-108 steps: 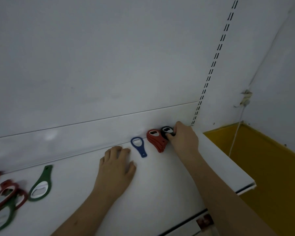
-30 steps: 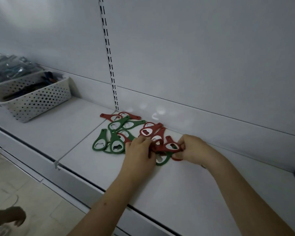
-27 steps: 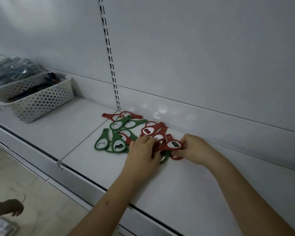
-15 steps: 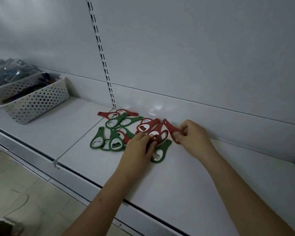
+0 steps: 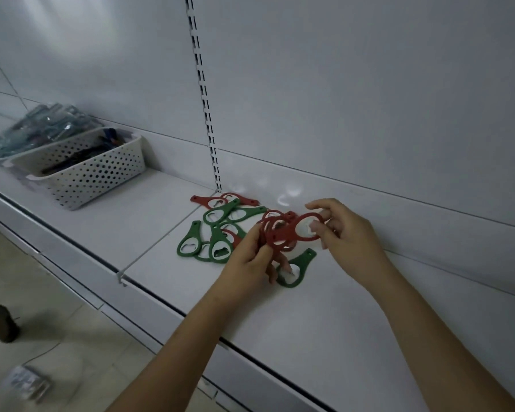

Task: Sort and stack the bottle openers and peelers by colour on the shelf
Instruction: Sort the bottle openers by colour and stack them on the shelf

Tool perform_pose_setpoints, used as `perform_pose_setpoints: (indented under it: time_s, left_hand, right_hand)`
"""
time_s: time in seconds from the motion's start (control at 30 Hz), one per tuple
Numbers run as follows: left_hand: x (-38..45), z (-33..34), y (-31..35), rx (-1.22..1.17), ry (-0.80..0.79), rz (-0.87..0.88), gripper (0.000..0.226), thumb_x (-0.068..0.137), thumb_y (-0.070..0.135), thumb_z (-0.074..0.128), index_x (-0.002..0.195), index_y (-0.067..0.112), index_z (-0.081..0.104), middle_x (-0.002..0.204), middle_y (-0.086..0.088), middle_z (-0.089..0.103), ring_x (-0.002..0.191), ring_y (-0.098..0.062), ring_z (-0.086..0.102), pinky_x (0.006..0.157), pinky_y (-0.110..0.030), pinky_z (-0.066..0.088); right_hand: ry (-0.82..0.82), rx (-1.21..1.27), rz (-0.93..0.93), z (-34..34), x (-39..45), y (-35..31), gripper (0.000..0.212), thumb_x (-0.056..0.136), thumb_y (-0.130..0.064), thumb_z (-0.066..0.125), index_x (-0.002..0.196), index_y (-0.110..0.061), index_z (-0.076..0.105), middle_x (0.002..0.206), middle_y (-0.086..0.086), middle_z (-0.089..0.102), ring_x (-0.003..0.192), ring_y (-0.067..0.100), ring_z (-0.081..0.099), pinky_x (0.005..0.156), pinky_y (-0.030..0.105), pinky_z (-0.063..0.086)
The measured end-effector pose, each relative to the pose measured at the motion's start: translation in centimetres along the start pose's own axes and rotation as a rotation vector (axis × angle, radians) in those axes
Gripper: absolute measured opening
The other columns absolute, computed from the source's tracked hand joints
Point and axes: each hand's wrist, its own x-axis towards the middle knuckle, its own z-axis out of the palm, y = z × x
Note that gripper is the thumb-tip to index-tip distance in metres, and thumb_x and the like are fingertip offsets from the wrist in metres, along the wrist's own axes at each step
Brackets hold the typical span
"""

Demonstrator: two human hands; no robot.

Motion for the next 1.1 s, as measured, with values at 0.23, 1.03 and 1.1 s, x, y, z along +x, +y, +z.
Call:
perform_pose_setpoints:
  time_s: [0.23, 1.03, 1.1]
  left_hand:
    - [0.7, -0.7, -0.7, -0.108, -0.103, -0.092, 0.038, 0.085, 0.018, 0.044, 0.117, 0.026, 0.063, 0.088, -0.013, 0.070, 0.069, -0.017, 0.062, 0.056, -0.025, 0.045]
    - [0.7, -5.0, -2.0, -0.002, 0.198, -0.032, 0.021, 0.102, 0.024, 0.047, 0.114, 0.036, 0.060, 0.072, 0.007, 0.061, 0.055, -0.010, 0.044, 0.048, -0.022, 0.035]
    - [0.9, -5.1, -2.3, -0.003, 0.188, -0.039, 0.023, 0.102, 0.023, 0.048, 0.117, 0.034, 0.060, 0.072, 0.007, 0.059, 0.054, -0.010, 0.043, 0.047, -0.022, 0.035]
  right_hand:
    - [0.080, -0.169, -0.121, 0.9, 0.2, 0.6, 0.018, 0.089, -0.018, 0.069, 0.104, -0.028, 0.072, 0.089, -0.021, 0.061, 0.070, 0.004, 0.061, 0.067, 0.008, 0.046]
    - [-0.479, -0.609, -0.166, 3.9, 7.4, 2.6, 0.052, 0.079, -0.049, 0.074, 0.126, -0.033, 0.059, 0.112, -0.011, 0.056, 0.106, 0.011, 0.051, 0.089, 0.027, 0.041]
    - [-0.419, -0.721, -0.217, 4.2, 6.6, 3.0, 0.051, 0.083, -0.056, 0.066, 0.125, -0.028, 0.056, 0.117, -0.008, 0.054, 0.106, 0.014, 0.048, 0.091, 0.031, 0.043]
